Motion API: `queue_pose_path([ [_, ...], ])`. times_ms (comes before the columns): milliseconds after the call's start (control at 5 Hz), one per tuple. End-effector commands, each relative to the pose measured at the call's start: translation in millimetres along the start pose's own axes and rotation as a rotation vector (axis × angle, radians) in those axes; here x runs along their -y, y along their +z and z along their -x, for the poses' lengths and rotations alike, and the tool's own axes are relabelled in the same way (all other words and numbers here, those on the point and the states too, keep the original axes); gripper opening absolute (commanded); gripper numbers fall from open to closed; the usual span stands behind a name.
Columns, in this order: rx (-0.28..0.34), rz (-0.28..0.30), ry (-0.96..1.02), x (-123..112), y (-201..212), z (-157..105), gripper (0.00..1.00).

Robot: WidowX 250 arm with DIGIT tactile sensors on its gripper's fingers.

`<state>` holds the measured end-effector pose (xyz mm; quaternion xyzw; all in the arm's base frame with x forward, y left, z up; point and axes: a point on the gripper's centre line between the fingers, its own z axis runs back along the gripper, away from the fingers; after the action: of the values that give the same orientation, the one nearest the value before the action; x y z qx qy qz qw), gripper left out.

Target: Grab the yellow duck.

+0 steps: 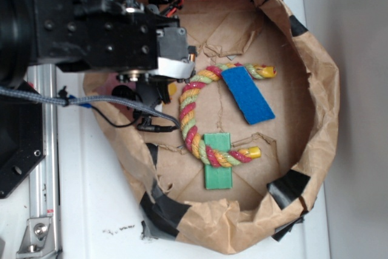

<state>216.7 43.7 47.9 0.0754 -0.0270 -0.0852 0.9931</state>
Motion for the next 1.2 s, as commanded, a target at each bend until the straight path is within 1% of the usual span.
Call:
queue_pose_path([
  [0, 0.017, -0.045, 0.061, -6.3, -6.2, -20.9, 1.0],
  [200, -0.019, -0.058, 0.063, -5.6, -15.6, -23.5, 1.0],
  [400, -0.018, -0.068, 0.055, -3.0, -16.4, -22.9, 1.0],
  [600, -0.032, -0.073, 0.055, -2.5, -19.4, -22.8, 1.0],
  [1000, -0.048, -0.06, 0.051, -4.6, -26.4, -23.1, 1.0],
])
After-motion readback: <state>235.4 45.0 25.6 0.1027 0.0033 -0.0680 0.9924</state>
